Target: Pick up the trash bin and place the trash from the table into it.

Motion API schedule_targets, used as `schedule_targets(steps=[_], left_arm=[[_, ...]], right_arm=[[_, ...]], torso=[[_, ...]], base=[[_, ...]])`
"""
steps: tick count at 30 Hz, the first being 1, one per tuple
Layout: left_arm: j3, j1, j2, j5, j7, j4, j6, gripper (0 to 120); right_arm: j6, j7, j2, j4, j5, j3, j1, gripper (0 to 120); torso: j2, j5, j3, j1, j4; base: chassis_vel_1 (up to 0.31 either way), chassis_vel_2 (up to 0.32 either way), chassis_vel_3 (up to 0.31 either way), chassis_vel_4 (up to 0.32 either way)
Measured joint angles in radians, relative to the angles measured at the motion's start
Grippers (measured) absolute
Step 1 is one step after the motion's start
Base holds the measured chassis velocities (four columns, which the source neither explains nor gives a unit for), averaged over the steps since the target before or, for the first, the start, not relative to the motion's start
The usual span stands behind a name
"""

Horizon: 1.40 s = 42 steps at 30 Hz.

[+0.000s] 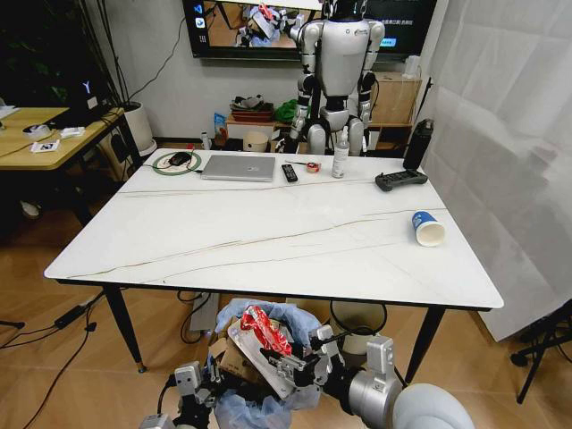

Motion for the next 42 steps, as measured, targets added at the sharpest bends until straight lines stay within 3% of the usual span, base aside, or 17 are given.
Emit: schedule_targets(steps=[12, 23, 33, 42], left_arm=[[0.006, 0.0, 0.0, 0.003, 0.0, 0.0, 0.0, 0], [0.007, 0.0, 0.003, 0.003, 0.0, 0.0, 0.0, 0], [0.007, -0.007, 0.009, -0.001, -0.002, 0.009, 0.003, 0], [0.011, -0.013, 0.017, -0.005, -0.003, 0.013, 0.006, 0]], right_arm=[[-0.002, -0.007, -0.002, -0.001, -0.019, -0.002, -0.006, 46], [-0.004, -0.009, -0.003, -0.001, -0.021, 0.005, -0.004, 86], [-0.007, -0.011, -0.007, 0.025, -0.023, 0.041, -0.015, 100], [-0.01, -0.016, -0.016, 0.061, -0.026, 0.119, -0.044, 100]], torso=[[0.0, 0.0, 0.0, 0.0, 0.0], [0.0, 0.0, 0.0, 0.0, 0.0], [0.0, 0.0, 0.0, 0.0, 0.0], [0.0, 0.0001, 0.0, 0.0, -0.0001]], base=[[0.0, 0.0, 0.0, 0.0], [0.0, 0.0, 0.0, 0.0], [0.0, 0.0, 0.0, 0.0], [0.0, 0.0, 0.0, 0.0]])
